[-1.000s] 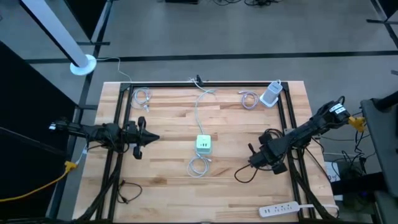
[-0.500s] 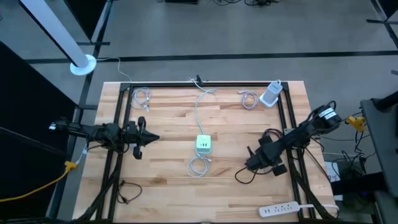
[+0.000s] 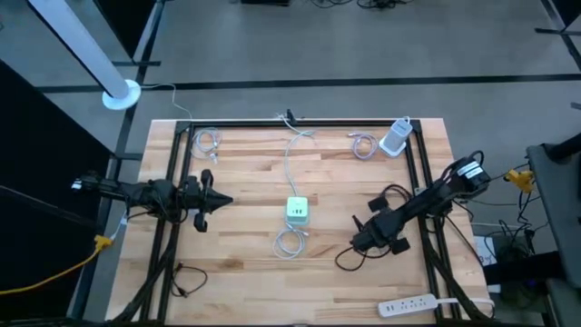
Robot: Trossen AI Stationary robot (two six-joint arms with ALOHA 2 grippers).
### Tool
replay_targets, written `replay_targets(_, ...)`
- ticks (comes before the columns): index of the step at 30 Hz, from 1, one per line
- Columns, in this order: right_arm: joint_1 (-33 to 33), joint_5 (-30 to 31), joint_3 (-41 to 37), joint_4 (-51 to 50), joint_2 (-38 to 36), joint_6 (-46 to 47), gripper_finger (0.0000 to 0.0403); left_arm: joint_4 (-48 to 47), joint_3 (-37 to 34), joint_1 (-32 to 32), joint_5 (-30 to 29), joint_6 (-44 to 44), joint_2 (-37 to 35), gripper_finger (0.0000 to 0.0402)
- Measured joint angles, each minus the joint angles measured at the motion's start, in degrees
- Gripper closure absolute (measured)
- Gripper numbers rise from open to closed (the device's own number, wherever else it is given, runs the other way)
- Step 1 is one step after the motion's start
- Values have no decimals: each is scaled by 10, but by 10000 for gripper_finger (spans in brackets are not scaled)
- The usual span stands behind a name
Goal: Insert USB
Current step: Insert the right black charger cable into the pink outlet extension
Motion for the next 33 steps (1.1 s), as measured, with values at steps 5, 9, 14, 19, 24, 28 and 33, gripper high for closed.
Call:
replay_targets(5, -18, 41, 46, 65, -11, -17, 390, 37, 0, 0, -8, 45, 5, 397)
replay_targets(9, -46, 40, 79, 152, -12, -63, 390, 103, 0, 0, -7, 62, 20, 397)
replay_targets(14, -87, 39, 119, 225, -13, -123, 391, 170, 0, 0, 39, 78, 60, 397)
replay_targets(19, -129, 36, 166, 227, -19, -141, 391, 242, 0, 0, 63, 71, 131, 397)
replay_targets(24, -176, 30, 192, 258, -45, -141, 390, 346, 0, 0, 62, 82, 234, 397)
replay_targets(28, -216, -7, 196, 317, -77, -132, 390, 416, 0, 0, 58, 88, 327, 397)
replay_targets(33, -259, -66, 196, 408, -110, -120, 390, 524, 3, 0, 52, 69, 447, 397)
